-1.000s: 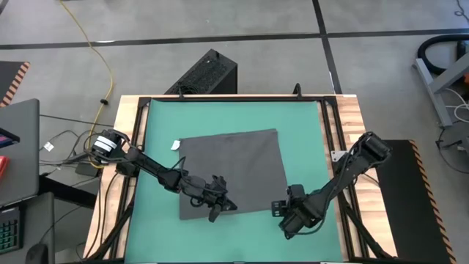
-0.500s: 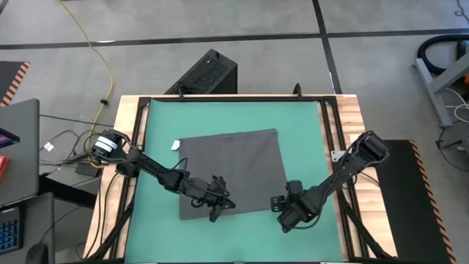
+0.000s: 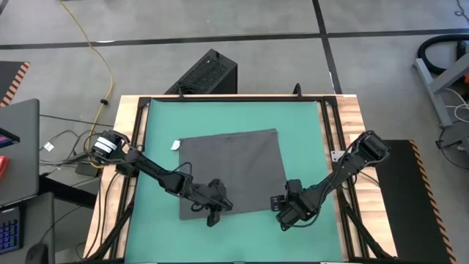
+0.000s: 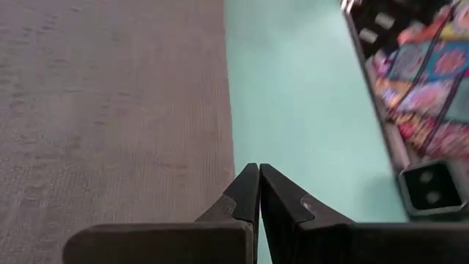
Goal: Roll towel
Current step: Roll the gray towel on the table
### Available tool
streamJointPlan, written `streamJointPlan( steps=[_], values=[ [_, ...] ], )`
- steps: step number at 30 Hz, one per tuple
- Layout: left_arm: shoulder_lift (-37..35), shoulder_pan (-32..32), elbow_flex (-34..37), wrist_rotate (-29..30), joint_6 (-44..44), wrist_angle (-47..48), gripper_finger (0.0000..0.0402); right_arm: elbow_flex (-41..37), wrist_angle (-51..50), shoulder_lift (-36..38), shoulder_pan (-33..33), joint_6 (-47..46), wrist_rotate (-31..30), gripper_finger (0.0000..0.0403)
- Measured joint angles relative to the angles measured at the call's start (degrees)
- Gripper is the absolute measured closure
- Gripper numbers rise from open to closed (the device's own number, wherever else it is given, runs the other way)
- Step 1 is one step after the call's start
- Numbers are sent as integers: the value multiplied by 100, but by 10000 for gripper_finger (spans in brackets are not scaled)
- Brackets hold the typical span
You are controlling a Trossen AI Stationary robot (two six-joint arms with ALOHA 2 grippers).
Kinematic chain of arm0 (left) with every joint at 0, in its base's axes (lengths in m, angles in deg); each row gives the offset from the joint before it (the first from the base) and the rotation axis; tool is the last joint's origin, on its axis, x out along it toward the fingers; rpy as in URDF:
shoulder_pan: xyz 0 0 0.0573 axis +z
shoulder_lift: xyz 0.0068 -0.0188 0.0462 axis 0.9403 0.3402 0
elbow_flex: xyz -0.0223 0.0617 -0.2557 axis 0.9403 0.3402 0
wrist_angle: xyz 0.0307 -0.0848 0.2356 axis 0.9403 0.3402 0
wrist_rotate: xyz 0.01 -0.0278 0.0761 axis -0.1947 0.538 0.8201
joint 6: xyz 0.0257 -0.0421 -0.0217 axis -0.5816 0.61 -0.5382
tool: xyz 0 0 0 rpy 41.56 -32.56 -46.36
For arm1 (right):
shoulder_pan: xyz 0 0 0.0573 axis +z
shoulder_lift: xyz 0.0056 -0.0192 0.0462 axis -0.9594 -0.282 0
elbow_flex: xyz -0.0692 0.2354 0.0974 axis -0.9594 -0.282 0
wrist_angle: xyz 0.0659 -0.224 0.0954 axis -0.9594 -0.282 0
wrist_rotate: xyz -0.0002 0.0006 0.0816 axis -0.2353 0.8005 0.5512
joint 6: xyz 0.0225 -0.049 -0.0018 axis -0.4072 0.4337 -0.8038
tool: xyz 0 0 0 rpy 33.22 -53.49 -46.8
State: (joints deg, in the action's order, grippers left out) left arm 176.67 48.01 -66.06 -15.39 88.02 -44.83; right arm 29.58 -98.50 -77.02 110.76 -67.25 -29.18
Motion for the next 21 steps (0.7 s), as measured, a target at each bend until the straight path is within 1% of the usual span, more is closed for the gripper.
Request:
streamJointPlan(
  steps=[3, 5, 7, 11, 16, 19, 21],
  values=[
    [96, -80, -70, -37, -117, 192, 402, 0, 1, -2, -3, 7, 6, 127],
    [228, -122, -234, -113, -145, 49, 401, -21, 67, -2, -7, 11, 12, 127],
    [297, -165, -265, -169, -119, 211, 401, -144, 377, 0, -5, 7, 49, 127],
    [422, -185, -300, -235, -47, 210, 401, -456, 1025, 3, 46, -14, 134, 127],
    [567, -152, -321, -292, -28, 190, 402, -485, 994, -4, 18, -32, 132, 129],
    [609, -152, -309, -266, -33, 280, 401, -487, 988, -5, 14, -49, 180, 146],
    [681, -140, -329, -224, -37, 245, 401, -498, 992, -12, 17, -125, 191, 171]
  ],
)
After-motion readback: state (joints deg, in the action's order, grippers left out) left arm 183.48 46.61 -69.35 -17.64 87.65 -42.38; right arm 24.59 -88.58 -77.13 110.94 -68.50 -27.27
